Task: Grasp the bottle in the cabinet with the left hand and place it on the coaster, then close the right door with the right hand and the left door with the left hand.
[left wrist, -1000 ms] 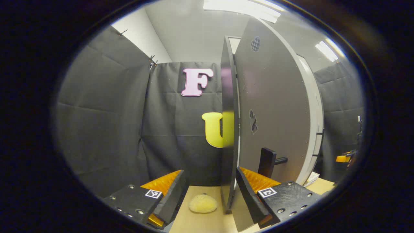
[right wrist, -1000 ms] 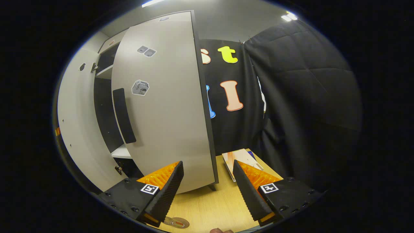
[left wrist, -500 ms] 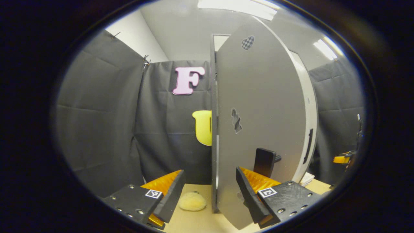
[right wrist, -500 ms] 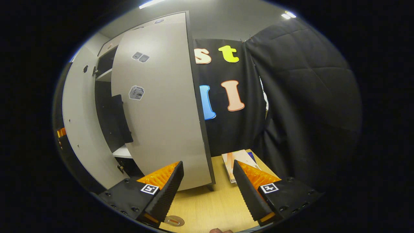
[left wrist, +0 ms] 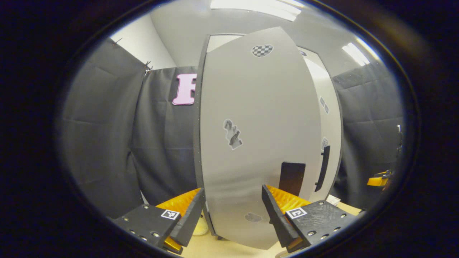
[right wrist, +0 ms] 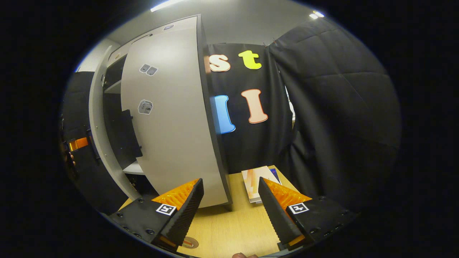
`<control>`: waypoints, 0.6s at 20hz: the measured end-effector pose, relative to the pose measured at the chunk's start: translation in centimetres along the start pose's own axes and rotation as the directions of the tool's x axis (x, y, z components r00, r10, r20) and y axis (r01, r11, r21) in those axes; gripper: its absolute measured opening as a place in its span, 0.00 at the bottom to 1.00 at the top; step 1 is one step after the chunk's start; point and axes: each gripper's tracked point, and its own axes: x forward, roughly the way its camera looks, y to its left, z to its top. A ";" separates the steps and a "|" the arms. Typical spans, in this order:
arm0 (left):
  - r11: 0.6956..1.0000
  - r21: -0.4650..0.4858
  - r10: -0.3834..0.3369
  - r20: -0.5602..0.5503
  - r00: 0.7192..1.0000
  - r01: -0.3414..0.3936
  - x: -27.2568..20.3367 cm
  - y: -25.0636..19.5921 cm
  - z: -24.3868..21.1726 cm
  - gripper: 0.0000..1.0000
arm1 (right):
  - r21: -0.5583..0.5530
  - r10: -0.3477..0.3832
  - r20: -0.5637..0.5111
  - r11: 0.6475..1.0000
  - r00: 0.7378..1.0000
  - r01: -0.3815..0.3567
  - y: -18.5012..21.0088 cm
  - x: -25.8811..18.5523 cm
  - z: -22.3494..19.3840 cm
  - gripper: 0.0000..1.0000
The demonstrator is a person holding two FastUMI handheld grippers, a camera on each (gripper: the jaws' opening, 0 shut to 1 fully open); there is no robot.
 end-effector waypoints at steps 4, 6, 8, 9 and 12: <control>0.998 0.065 -0.016 0.028 0.999 0.015 -0.4 -2.5 1.0 0.92 | 0.002 -0.011 0.004 1.000 1.000 0.011 -0.2 -0.3 -0.4 0.98; 0.997 0.057 -0.049 0.035 0.998 0.047 -0.7 -3.8 1.0 0.99 | 0.017 -0.026 0.030 1.000 0.999 0.025 -0.4 -0.5 -0.1 0.98; 0.997 0.045 -0.065 0.034 0.997 0.064 -1.1 -4.2 1.3 0.99 | 0.039 -0.033 0.071 0.999 0.997 0.030 -0.1 -0.4 0.8 0.98; 0.997 0.036 -0.069 0.033 0.997 0.068 -1.3 -4.3 1.4 0.99 | 0.045 -0.032 0.089 0.999 0.996 0.028 0.2 -0.2 1.3 0.98; 0.997 -0.001 -0.083 0.040 0.996 0.083 -1.8 -4.7 2.1 0.99 | 0.045 -0.003 0.112 0.999 0.994 -0.002 1.4 0.7 2.3 0.98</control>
